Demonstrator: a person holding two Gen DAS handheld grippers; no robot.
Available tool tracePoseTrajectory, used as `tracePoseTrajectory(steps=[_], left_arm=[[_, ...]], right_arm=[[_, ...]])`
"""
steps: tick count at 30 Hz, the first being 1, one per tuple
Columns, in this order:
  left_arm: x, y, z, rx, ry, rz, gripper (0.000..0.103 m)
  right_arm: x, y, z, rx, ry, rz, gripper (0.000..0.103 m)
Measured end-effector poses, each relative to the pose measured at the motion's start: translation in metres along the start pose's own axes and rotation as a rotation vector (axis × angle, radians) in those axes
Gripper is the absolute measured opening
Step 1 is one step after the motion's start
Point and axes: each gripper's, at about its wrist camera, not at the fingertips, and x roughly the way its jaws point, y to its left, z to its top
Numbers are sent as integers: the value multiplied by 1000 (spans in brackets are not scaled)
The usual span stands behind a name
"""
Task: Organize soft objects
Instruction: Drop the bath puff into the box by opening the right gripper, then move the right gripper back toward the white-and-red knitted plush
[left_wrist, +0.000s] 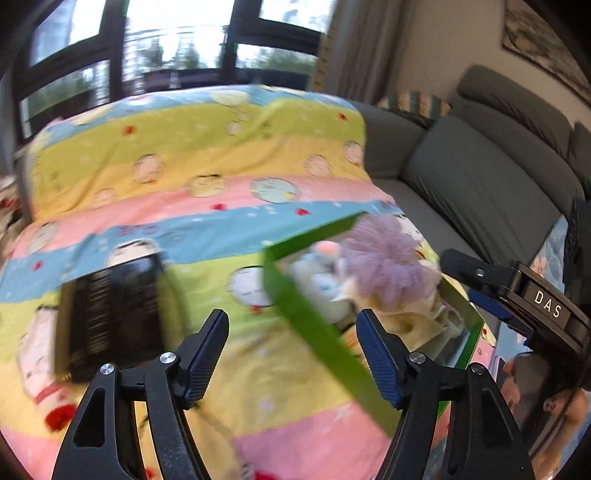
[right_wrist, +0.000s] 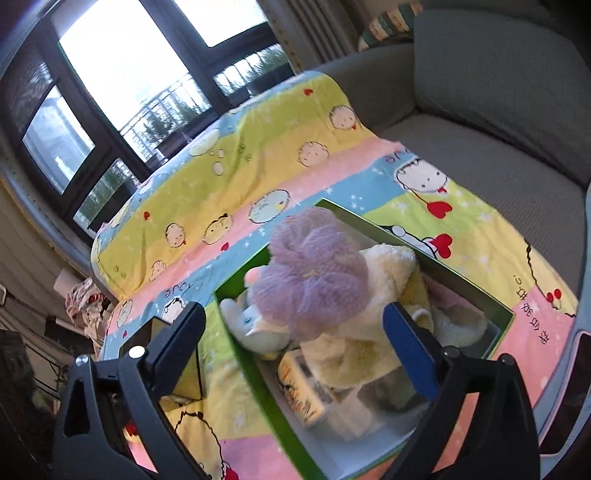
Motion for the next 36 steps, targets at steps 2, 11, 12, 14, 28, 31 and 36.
tracePoseTrajectory(steps=[2, 11, 12, 14, 28, 31, 36], left_arm=[[-18, 21, -7, -42, -19, 11, 73], [-90, 131, -50, -222, -74, 208, 73], [-96, 143, -56, -252, -78, 230, 73], [-105, 166, -67, -303, -80, 241, 73], [-83, 271, -129, -591, 23, 201, 73], [-69, 279, -137, -605, 52, 197, 73], [-53, 293, -151, -672, 105, 179, 73]], right_arm=[[-6, 11, -6, -32, -9, 7, 99], [-22, 87, -40, -236, -18, 94, 100], [-22, 99, -46, -263, -13, 116, 100], [-19, 116, -59, -293, 2, 159, 100], [45, 233, -152, -341, 351, 444, 87], [69, 253, -166, -303, 434, 469, 75], [99, 276, -190, -280, 506, 407, 58]])
